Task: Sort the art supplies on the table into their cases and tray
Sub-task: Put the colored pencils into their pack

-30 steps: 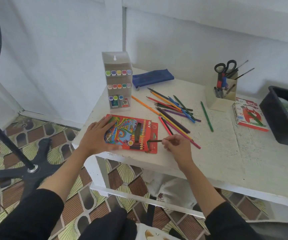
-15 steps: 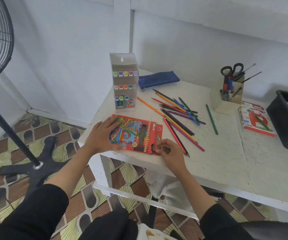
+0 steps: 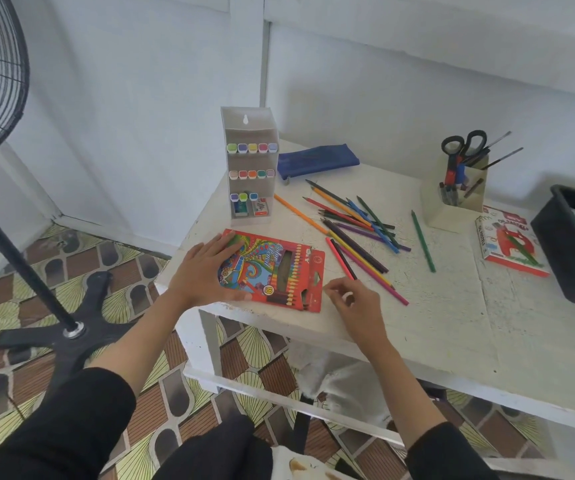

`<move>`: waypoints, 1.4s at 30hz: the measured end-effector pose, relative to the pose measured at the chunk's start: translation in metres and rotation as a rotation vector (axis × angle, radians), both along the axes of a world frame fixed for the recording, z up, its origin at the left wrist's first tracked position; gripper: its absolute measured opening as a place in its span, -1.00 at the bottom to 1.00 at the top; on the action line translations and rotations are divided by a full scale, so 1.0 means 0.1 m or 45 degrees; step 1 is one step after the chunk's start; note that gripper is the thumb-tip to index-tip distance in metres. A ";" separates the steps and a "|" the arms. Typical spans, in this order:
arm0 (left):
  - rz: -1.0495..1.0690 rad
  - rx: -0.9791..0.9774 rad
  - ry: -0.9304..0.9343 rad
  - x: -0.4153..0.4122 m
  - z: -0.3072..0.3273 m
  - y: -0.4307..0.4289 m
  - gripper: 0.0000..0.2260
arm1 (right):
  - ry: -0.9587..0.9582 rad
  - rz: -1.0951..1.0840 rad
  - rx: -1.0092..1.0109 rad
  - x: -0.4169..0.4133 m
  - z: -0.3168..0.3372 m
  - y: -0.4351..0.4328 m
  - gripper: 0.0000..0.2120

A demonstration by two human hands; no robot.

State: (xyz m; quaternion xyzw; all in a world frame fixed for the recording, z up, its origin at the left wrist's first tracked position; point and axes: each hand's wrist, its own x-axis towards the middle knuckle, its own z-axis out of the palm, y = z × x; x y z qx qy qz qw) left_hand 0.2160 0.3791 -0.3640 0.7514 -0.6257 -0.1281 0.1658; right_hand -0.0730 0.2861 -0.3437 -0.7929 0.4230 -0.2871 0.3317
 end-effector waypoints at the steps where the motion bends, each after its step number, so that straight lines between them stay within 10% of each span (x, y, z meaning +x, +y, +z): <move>1: 0.001 -0.002 -0.004 0.00 -0.01 0.00 0.11 | 0.001 -0.063 -0.086 -0.04 0.01 -0.03 -0.88; 42: -0.050 0.035 -0.114 0.01 -0.05 -0.03 0.17 | 0.732 -0.482 -0.062 -0.55 0.20 -0.17 -0.88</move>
